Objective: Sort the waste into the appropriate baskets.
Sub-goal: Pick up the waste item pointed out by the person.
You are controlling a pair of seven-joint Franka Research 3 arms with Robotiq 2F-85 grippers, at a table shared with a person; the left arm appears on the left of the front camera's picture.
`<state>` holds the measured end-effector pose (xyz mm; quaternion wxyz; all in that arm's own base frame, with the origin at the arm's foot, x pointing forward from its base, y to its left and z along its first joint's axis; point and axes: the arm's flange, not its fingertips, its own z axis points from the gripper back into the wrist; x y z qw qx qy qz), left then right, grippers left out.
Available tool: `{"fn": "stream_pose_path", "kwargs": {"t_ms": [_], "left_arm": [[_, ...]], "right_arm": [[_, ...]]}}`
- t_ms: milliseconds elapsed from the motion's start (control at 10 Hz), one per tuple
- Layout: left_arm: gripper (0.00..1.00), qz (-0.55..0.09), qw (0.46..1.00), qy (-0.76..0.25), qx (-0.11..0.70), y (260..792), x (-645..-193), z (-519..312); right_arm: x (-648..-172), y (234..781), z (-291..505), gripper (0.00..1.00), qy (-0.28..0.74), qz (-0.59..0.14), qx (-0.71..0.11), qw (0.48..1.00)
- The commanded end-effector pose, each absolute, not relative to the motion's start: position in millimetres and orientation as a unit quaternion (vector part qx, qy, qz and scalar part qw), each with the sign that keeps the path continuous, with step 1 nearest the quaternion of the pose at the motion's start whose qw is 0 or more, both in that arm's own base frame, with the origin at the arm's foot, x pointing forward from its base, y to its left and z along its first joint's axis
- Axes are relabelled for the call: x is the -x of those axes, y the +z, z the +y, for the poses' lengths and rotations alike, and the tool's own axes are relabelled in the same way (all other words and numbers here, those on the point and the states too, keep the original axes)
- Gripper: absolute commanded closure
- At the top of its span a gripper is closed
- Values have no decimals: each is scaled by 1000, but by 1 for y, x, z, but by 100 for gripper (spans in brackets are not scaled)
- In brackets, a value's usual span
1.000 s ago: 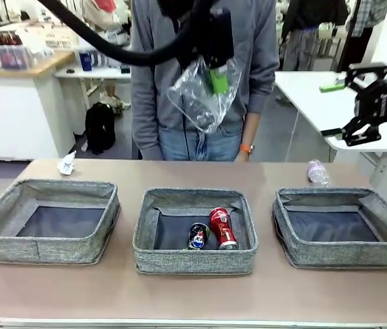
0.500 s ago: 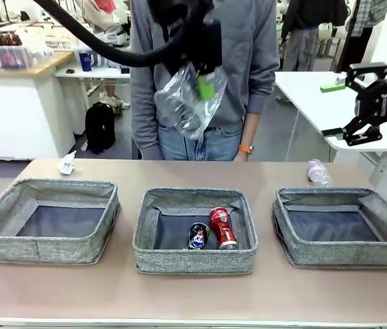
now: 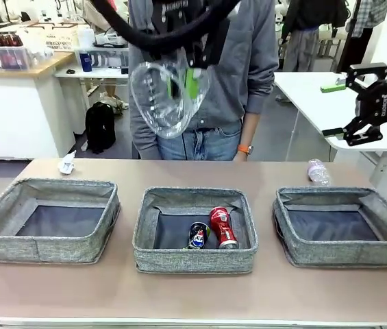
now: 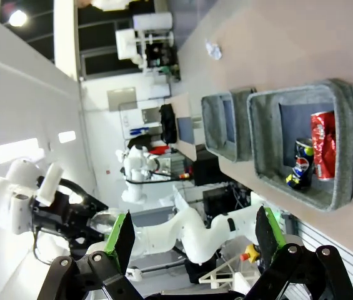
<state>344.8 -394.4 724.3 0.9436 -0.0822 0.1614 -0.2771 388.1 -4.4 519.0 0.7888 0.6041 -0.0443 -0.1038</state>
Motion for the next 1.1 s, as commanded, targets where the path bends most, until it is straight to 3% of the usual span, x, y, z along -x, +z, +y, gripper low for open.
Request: {"fn": "stream_pose_path", "kwargs": {"t_ms": [0, 700, 1000], "left_arm": [[76, 160, 952, -250, 72, 754, -362, -421], [76, 127, 981, -109, 101, 768, -360, -452], [76, 134, 974, -149, 110, 752, -349, -440]], "right_arm": [[-388, 524, -7, 0, -108, -34, -600, 792], [-388, 524, -7, 0, -108, -34, -600, 792], [-388, 524, -7, 0, -108, -34, -600, 792]]}}
